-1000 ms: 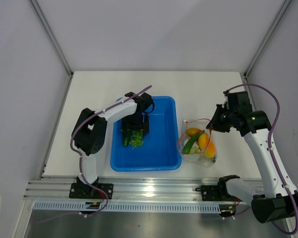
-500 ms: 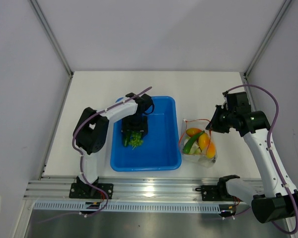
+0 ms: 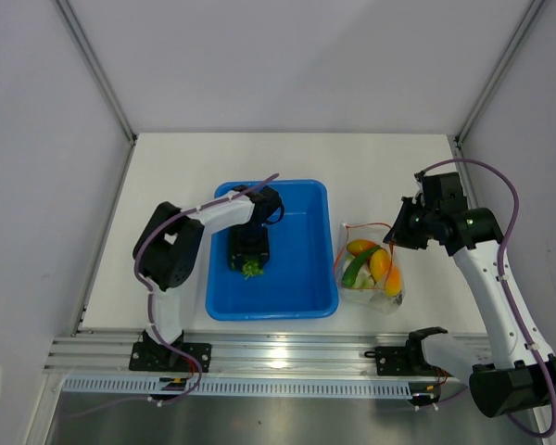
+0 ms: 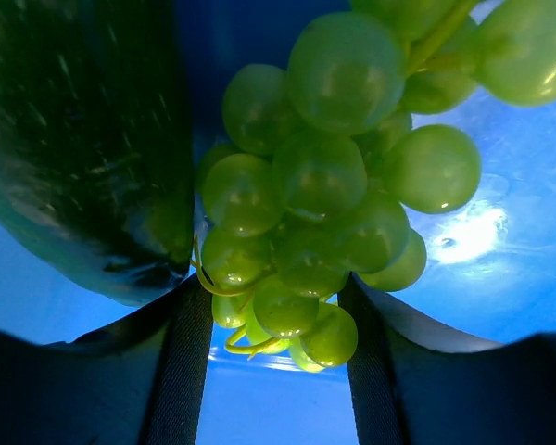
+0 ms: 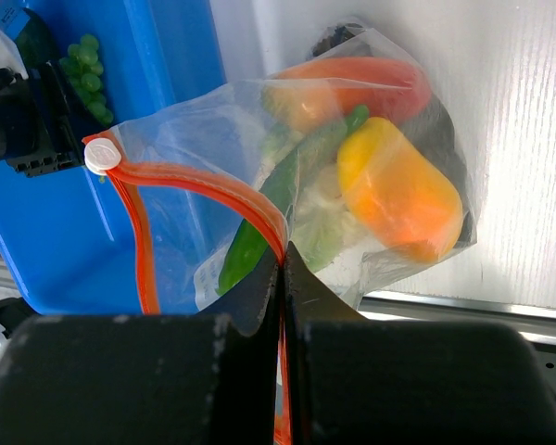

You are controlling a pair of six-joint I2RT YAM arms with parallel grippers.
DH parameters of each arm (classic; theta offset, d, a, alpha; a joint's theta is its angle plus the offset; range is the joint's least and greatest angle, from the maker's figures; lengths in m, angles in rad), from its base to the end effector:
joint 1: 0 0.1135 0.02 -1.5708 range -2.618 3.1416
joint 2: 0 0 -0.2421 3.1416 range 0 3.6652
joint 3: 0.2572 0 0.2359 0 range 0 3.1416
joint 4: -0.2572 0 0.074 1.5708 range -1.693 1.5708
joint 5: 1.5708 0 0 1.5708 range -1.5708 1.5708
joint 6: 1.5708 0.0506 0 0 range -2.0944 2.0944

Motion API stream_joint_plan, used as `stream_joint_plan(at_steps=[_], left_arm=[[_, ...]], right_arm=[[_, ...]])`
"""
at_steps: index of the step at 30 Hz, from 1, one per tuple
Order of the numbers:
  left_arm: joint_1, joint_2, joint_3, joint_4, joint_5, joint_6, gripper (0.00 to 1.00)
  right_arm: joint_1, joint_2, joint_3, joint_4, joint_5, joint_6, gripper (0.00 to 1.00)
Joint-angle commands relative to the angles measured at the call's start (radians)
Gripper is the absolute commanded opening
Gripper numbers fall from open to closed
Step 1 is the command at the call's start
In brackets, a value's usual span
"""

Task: Place the food in the zip-top bag and seal the zipper
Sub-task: Pick up the fake fruit from the bin.

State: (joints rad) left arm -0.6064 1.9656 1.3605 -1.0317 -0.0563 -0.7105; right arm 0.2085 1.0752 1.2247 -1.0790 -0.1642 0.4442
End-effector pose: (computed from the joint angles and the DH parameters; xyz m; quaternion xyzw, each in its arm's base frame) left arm 0.2701 -0.1838 0.1323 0.0510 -0.9978 -0.0424 0.0089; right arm 0.1897 0.0486 0.3205 0.0855 0.9423 0.1744 0.2726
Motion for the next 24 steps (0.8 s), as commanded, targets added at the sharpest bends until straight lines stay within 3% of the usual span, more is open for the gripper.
stream_joint_plan(at_steps=[1,9,19,24], left_arm=[[0.0,0.019,-0.031,0.067,0.027,-0.027,0.55],[-0.001,0.042,-0.026,0.07,0.036,-0.029,0.54],[-0.001,-0.016,-0.011,0.075,0.041,0.002,0.15],[-0.003,-0.112,0.049,0.033,0.049,0.011,0.08]], right_arm=[[0.006,-0.014,-0.004,0.027,0.009,0.01,0.0],[0.008,-0.02,-0.001,0.022,0.012,0.01,0.0],[0.008,-0.026,0.001,0.019,0.017,0.01,0.0],[0.008,-0.026,0.002,0.019,0.015,0.01,0.0]])
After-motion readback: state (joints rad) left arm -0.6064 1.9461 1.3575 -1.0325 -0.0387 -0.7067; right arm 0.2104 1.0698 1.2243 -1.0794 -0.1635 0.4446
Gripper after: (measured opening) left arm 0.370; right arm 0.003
